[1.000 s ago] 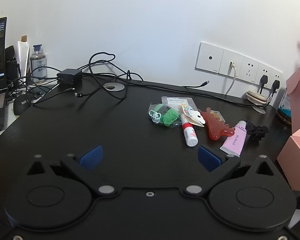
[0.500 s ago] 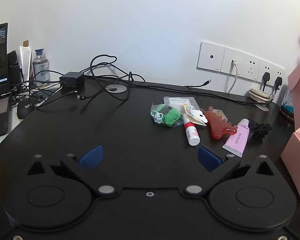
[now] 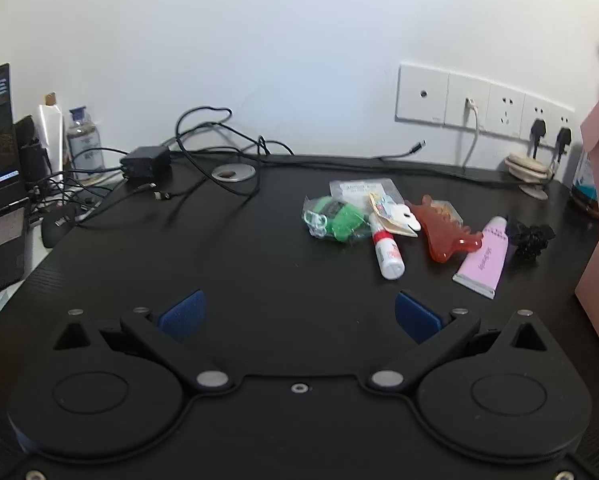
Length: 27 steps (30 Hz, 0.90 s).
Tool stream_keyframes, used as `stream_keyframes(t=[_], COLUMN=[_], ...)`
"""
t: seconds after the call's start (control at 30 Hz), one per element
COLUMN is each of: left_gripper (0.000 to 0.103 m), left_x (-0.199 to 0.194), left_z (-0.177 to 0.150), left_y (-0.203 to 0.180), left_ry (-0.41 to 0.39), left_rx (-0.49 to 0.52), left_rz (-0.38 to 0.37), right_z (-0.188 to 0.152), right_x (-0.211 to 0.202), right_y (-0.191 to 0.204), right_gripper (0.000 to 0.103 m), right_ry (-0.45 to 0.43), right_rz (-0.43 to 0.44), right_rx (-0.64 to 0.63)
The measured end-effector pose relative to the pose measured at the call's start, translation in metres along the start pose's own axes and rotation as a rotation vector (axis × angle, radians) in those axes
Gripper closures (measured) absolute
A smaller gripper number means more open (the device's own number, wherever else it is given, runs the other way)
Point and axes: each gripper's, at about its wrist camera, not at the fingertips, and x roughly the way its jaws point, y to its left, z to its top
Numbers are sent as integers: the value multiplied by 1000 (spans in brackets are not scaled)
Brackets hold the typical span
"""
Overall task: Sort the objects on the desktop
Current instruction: 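Lower the held white tube into the pink box with the right gripper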
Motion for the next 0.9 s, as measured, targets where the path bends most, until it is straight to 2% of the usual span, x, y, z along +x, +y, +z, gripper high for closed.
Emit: stream_keyframes(t=[0.3, 0.63, 0.9], left_gripper=[0, 0, 0], left_x=[-4, -7, -8], left_z=[-1, -2, -2], left_y=[-2, -1, 1], left_ry=[-21, -40, -46], left_rx=[7, -1, -8], left_rz=[-3, -5, -14], right_z=[-1, -5, -12], right_x=[29, 59, 72], right_y=[12, 16, 26], right_gripper=[76, 76, 75], right_ry=[77, 191, 224], right_rz=[-133, -204, -258], right_rx=[-163, -261, -353])
